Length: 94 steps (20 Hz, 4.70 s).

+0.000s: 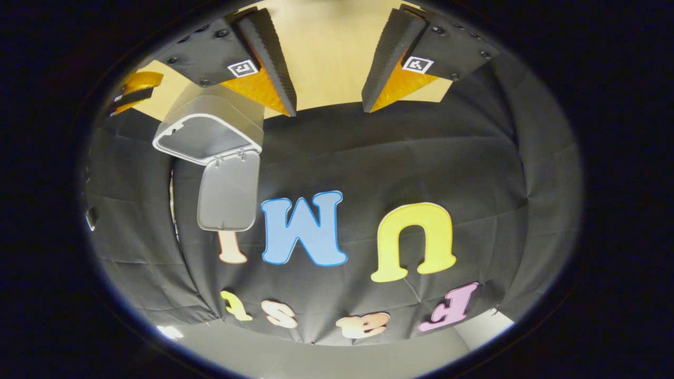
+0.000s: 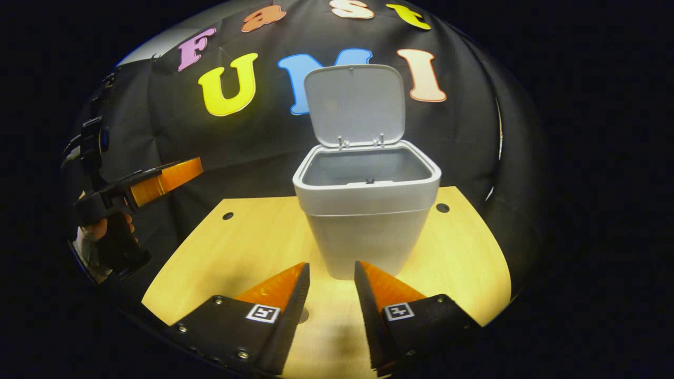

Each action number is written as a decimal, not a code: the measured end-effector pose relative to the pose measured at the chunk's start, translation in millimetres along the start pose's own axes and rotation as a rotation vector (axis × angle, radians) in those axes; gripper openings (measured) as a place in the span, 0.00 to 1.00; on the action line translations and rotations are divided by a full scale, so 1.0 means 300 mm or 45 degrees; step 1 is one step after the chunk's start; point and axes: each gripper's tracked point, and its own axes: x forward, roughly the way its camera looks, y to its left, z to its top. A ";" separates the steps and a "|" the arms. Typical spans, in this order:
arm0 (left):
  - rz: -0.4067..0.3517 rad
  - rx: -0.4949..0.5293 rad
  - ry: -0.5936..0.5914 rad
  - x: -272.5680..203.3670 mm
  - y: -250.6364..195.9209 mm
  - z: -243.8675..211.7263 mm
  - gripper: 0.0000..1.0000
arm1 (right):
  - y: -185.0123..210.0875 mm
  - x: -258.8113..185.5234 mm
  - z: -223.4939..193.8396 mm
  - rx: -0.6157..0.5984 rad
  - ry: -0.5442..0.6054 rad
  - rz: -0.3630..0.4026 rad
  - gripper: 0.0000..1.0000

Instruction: Press the lid of the desktop garbage bin to open it, pick up the crumpled paper on the desktop and throw it into the bin, then pick up the pop can on the desktop and drop it into the bin, and finally close the garbage bin lid.

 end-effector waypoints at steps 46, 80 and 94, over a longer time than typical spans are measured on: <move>0.359 -0.091 0.142 -0.293 0.438 -0.244 0.97 | 0.293 0.304 -0.371 -0.266 0.386 0.208 0.85; 0.320 -0.162 0.199 -0.246 0.417 -0.322 1.00 | 0.108 0.089 0.657 0.022 -0.461 0.020 0.84; 0.295 -0.163 0.224 -0.219 0.390 -0.345 1.00 | 0.008 0.130 0.546 0.074 -0.346 -0.070 0.84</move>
